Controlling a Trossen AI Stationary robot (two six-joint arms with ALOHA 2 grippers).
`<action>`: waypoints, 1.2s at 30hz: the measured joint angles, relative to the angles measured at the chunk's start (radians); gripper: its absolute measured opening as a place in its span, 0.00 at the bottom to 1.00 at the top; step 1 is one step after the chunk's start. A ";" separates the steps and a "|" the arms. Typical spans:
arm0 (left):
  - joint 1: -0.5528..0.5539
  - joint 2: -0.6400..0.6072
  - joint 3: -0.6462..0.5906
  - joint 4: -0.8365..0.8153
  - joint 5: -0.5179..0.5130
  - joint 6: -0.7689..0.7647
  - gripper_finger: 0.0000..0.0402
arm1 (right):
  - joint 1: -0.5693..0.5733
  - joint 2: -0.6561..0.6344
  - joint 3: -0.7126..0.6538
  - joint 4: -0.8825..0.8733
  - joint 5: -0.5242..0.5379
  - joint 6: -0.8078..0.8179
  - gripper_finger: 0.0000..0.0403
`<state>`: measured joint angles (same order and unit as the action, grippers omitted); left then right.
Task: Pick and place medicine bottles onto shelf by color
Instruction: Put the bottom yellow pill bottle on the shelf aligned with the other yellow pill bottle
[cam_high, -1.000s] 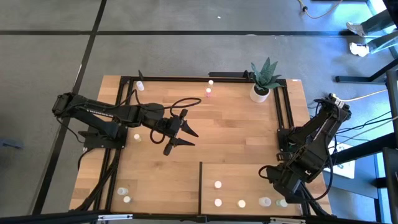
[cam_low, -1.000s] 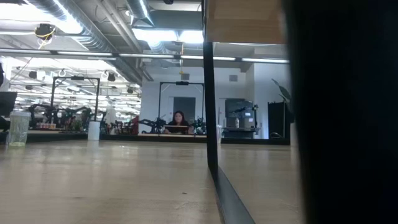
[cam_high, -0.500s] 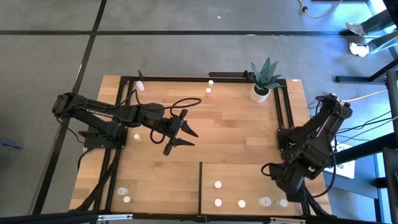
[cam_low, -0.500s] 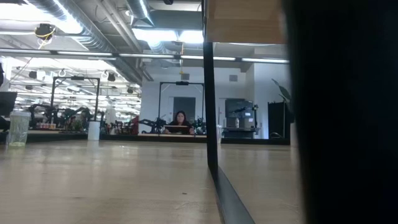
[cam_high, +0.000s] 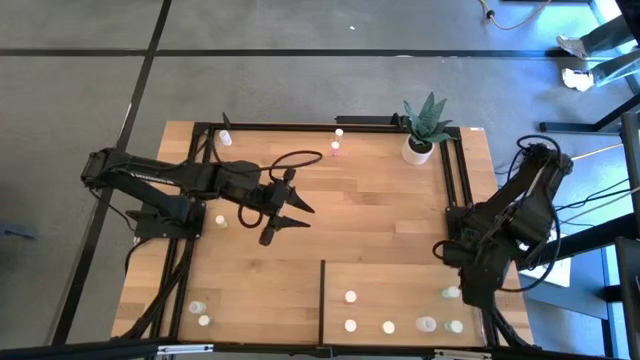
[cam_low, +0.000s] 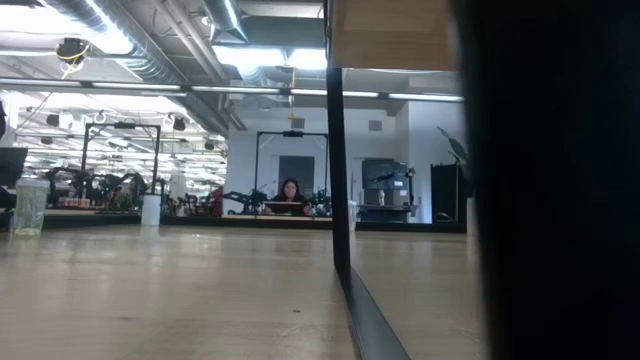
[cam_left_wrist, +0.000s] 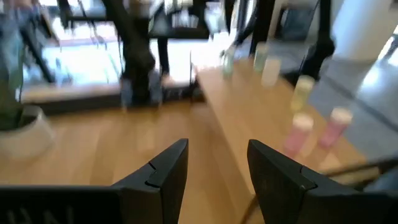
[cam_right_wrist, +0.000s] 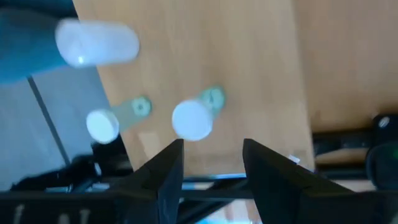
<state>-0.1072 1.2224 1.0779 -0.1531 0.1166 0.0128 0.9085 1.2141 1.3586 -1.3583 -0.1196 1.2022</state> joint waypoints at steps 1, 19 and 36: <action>-0.001 0.000 0.021 -0.062 -0.015 0.000 0.40 | -0.001 -0.008 0.001 0.000 0.023 0.000 0.41; -0.046 -0.001 0.202 -0.673 -0.160 -0.481 0.40 | -0.007 -0.035 0.199 0.117 0.834 -0.362 0.41; -0.119 0.000 0.202 -1.196 -0.136 -1.202 0.40 | -0.129 -0.032 0.199 0.195 0.834 -0.570 0.41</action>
<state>-0.2258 1.2221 1.2797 -1.3490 -0.0195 -1.1889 0.7800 1.1824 1.5574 -1.1638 0.7143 0.6324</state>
